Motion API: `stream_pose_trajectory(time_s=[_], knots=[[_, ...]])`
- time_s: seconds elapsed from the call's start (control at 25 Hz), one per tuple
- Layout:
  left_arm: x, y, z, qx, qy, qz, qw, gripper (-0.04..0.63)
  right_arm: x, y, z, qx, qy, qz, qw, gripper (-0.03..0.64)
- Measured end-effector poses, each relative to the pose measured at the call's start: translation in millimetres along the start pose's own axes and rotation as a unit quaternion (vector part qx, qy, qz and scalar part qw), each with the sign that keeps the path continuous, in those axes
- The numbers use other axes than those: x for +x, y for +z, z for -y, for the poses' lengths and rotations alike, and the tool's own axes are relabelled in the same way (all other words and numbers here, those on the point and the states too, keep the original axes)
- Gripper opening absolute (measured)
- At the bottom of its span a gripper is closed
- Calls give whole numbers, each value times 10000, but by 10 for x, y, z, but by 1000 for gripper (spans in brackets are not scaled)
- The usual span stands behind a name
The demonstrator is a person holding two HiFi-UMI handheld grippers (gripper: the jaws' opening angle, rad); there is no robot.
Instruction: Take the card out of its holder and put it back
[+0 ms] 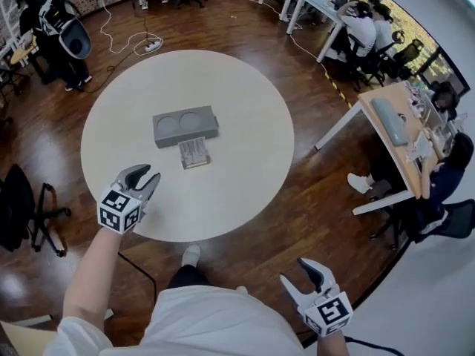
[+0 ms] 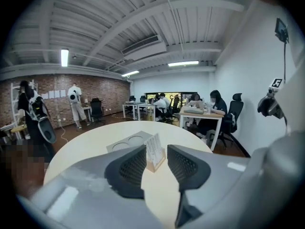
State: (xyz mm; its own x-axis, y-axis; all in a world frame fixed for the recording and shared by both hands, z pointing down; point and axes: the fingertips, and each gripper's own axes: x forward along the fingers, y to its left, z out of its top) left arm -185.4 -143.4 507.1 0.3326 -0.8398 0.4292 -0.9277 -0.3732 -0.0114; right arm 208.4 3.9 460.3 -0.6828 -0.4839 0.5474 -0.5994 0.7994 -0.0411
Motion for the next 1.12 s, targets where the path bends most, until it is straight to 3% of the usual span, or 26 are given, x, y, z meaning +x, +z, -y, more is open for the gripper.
stream_pose_trajectory(time_s=[0.24, 0.48, 0.68, 1.12], knots=[[-1215, -343, 958, -766, 811, 278, 9934, 146, -397, -310, 141, -485, 675, 116, 9965, 225], [-2043, -753, 2186, -1075, 1068, 134, 9884, 143, -733, -615, -9, -667, 1270, 212, 9894, 225], [-2255, -953, 2755, -1214, 1047, -57, 9871, 140, -932, -665, -189, -772, 1541, 320, 9845, 225], [-2359, -576, 3252, -1036, 811, 314, 9908, 138, -1012, -592, -429, -1030, 1754, 538, 9776, 224]])
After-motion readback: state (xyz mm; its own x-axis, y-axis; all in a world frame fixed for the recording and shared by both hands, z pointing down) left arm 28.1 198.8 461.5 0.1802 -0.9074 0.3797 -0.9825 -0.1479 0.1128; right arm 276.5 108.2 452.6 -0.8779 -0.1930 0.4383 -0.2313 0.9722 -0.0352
